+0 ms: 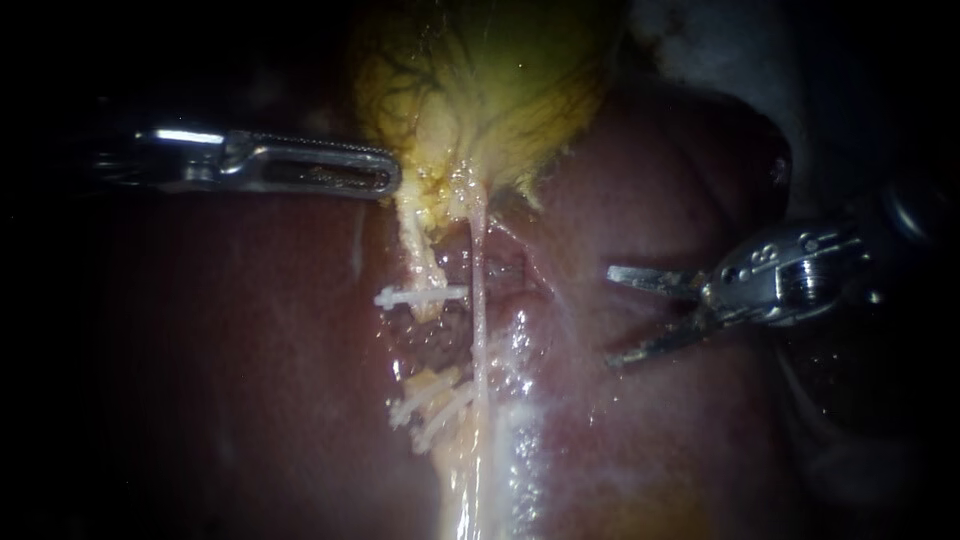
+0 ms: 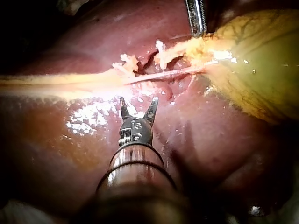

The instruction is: Go back from the cut left tube

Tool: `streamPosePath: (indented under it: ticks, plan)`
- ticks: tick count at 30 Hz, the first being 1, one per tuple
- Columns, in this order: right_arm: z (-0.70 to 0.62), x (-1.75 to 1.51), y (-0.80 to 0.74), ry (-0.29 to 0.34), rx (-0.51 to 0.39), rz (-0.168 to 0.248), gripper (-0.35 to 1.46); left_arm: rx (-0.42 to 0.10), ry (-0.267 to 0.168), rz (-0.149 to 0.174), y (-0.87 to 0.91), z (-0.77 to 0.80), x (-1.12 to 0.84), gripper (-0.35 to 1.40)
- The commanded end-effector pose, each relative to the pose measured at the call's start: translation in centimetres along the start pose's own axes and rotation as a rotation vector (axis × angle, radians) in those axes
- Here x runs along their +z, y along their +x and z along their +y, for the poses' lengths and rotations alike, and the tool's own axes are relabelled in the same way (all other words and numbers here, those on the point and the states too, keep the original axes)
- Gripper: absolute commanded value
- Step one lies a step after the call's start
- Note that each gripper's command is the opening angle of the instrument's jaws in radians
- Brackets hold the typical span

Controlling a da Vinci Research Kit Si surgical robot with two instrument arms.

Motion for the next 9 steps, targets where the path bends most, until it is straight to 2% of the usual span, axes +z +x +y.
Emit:
streamPosePath:
  ticks: [1, 9]
  plan:
    - [0.0, 0.0, 0.0, 0.0, -0.001, 0.0, 1.44, 0.0, 0.0, 0.001, 0.0, 0.0, 0.0, -0.35]
    - [0.0, 0.01, 0.01, 0.014, -0.006, 0.003, 1.44, -0.001, 0.001, 0.002, -0.01, 0.0, -0.01, -0.35]
